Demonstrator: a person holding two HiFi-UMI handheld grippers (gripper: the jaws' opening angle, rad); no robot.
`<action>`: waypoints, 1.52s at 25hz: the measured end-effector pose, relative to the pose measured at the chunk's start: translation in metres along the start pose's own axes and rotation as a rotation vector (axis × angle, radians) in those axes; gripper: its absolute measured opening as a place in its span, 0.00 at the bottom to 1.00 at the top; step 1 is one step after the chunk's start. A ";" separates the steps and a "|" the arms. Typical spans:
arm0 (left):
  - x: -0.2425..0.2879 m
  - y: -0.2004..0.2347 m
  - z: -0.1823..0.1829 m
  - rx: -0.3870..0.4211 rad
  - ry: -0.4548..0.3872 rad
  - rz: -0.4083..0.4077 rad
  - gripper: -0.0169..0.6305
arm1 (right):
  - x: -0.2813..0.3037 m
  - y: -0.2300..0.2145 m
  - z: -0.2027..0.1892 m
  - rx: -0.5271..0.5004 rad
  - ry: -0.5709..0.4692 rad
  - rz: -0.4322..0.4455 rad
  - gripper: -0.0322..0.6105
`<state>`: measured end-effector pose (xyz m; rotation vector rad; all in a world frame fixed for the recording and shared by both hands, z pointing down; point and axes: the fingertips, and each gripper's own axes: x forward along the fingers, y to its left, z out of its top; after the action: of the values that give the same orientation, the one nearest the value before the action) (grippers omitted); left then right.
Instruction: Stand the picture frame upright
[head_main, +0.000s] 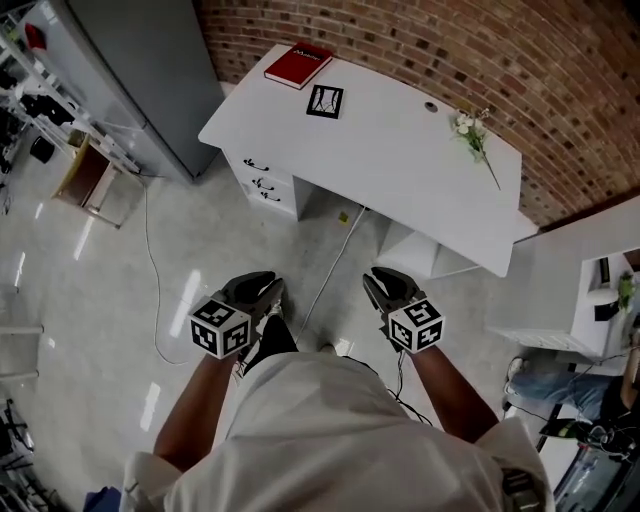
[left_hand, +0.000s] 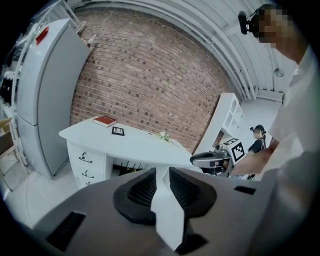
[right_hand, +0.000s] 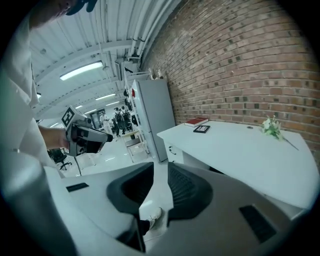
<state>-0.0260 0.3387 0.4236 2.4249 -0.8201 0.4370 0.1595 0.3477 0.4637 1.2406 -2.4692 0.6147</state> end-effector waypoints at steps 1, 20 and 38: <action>0.006 0.011 0.008 0.004 0.002 -0.017 0.15 | 0.009 -0.007 0.005 0.008 0.004 -0.023 0.16; 0.081 0.212 0.143 0.088 0.072 -0.210 0.15 | 0.185 -0.102 0.121 0.152 -0.014 -0.256 0.16; 0.259 0.326 0.231 0.023 0.151 -0.131 0.14 | 0.347 -0.294 0.182 0.219 0.078 -0.138 0.16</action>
<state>-0.0061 -0.1336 0.4815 2.4142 -0.5910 0.5735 0.1835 -0.1360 0.5337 1.4238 -2.2778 0.8970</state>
